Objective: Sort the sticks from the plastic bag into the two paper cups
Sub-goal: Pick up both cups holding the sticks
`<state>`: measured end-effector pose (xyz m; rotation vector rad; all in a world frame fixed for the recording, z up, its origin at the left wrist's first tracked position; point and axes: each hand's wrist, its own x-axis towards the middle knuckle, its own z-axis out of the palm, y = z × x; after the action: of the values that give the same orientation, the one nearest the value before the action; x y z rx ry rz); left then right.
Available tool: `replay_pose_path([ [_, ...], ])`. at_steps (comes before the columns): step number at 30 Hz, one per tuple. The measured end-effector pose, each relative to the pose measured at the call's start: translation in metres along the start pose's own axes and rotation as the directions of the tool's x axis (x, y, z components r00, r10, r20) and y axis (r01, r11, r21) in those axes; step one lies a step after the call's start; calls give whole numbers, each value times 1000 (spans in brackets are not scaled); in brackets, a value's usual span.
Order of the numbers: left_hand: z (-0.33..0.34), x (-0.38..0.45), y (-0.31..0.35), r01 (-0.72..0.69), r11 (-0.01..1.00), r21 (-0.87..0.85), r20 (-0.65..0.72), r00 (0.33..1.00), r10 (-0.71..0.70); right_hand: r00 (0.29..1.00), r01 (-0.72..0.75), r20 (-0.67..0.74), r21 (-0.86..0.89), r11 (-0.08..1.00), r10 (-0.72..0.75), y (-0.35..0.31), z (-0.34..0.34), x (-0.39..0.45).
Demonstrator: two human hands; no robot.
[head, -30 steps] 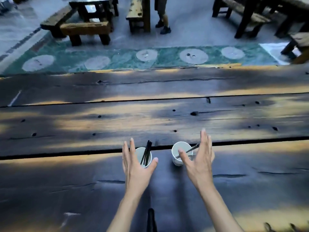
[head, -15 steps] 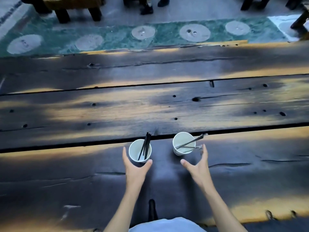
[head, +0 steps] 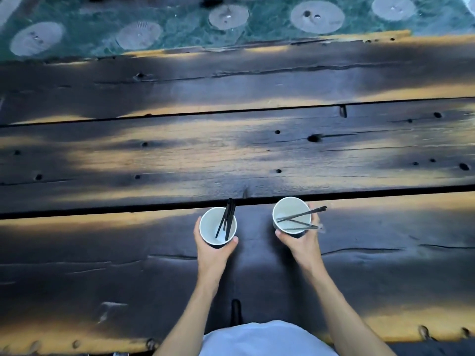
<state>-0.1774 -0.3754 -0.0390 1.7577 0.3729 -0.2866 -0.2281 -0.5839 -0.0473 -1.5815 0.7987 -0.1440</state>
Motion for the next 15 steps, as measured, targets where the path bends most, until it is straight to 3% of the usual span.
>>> replay_pose_path([
  [15, 9, 36, 34, -22, 999, -38, -2, 1000, 22, 998, 28, -49, 78, 997, -24, -18, 8, 39],
])
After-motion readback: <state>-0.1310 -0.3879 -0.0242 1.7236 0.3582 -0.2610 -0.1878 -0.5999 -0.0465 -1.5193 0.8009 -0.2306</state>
